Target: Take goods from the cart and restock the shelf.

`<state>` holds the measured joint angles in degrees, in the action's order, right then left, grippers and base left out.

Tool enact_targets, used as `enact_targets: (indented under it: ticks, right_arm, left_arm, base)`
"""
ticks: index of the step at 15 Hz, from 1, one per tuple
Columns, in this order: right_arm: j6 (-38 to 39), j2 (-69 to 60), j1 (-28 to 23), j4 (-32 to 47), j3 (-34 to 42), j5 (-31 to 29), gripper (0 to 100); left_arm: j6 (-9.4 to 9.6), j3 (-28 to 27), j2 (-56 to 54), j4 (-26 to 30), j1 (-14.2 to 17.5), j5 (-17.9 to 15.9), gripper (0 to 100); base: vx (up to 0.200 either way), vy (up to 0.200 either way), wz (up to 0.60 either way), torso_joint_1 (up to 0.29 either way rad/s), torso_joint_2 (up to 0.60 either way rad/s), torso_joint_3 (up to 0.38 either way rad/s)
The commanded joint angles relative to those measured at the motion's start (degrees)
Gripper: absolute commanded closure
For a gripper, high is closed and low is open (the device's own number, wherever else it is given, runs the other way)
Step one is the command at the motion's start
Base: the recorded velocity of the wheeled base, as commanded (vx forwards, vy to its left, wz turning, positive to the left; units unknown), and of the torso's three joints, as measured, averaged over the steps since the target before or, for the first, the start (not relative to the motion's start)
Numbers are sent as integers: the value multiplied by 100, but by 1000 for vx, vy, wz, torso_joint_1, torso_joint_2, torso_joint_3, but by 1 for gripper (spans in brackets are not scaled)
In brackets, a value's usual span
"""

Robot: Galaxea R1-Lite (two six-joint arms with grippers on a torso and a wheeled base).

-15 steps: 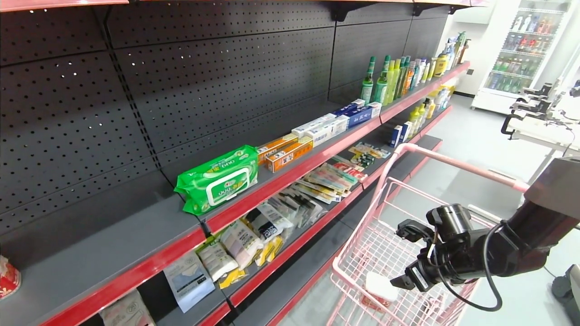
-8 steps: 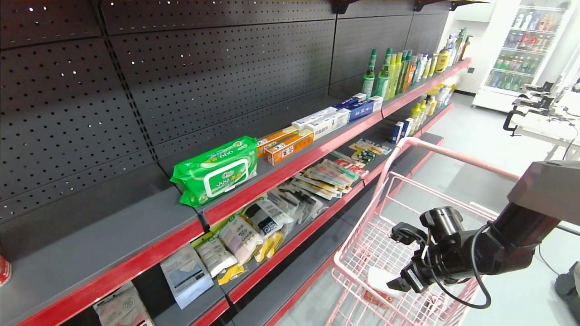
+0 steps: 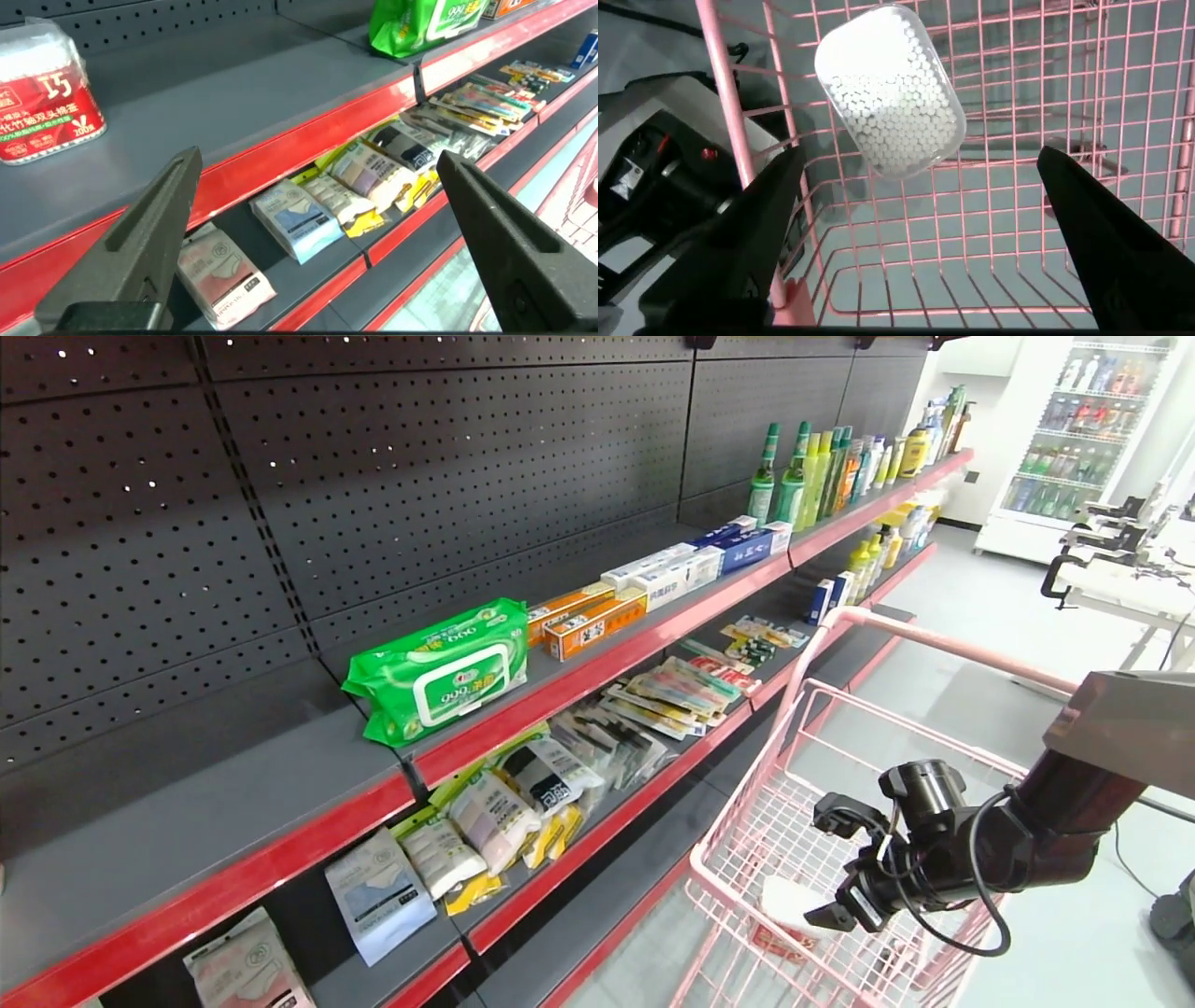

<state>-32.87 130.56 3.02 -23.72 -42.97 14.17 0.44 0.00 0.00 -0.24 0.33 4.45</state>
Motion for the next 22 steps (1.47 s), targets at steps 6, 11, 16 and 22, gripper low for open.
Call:
enact_targets:
  ticks: [6, 11, 16, 22]
  right_arm:
    - [-176, 224, -39, 8, -45, 183, 0]
    - [-220, 294, -3, 8, -150, 456, 0]
    - [-247, 576, 14, -1, -264, 543, 0]
    - [-493, 602, 5, -1, -282, 614, 0]
  left_arm:
    - [0, 0, 9, -2, 2, 3, 0]
    - [0, 0, 0, -2, 2, 3, 0]
    - [0, 0, 0, -2, 2, 3, 0]
    - [0, 0, 9, -2, 2, 3, 0]
  base:
    - [0, 0, 0, -65, 151, 88]
    - [0, 0, 0, -101, 271, 157]
    - [0, 0, 0, 1, 1, 11]
    - [0, 0, 0, 0, 0, 0]
